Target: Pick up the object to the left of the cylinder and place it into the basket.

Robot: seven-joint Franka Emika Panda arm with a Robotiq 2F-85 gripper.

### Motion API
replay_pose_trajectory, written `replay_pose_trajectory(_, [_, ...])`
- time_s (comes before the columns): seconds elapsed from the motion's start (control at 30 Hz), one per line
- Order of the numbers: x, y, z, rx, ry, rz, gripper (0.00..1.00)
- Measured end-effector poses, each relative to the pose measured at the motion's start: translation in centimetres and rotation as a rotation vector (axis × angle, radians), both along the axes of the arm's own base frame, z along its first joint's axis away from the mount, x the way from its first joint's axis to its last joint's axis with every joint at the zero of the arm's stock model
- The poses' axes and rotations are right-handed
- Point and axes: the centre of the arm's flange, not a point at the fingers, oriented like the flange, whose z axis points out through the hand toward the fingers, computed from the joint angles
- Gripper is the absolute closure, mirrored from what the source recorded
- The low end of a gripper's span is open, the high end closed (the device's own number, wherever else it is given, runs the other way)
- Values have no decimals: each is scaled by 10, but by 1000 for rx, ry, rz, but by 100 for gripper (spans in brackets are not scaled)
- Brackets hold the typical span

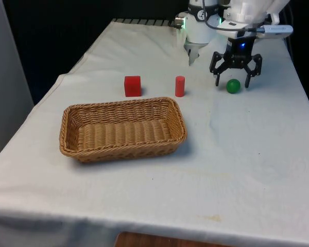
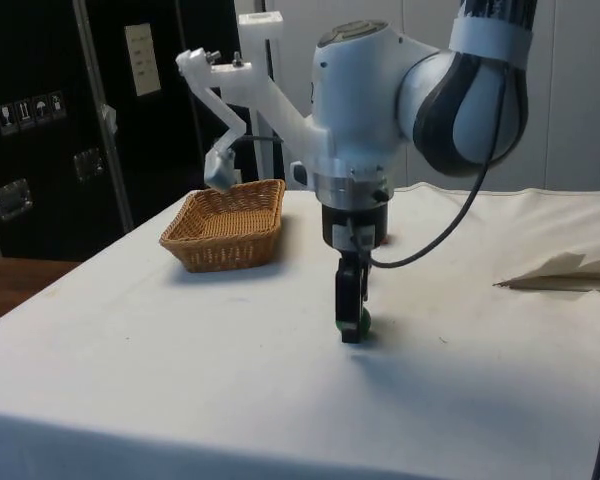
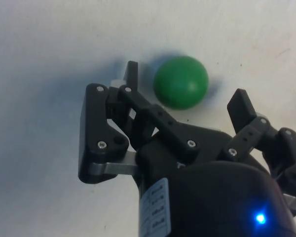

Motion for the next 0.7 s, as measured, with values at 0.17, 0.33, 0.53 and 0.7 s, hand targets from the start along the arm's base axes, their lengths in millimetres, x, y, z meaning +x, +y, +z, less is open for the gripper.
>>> replay_pose_trajectory(0.17, [2,0,-8,0,-8,0,0])
replay_pose_trajectory(0.33, [2,0,-7,2,-13,1,3])
replay_pose_trajectory(0.53, [2,0,-7,2,-13,1,66])
replay_pose_trajectory(0.7, [3,1,-5,5,-17,2,100])
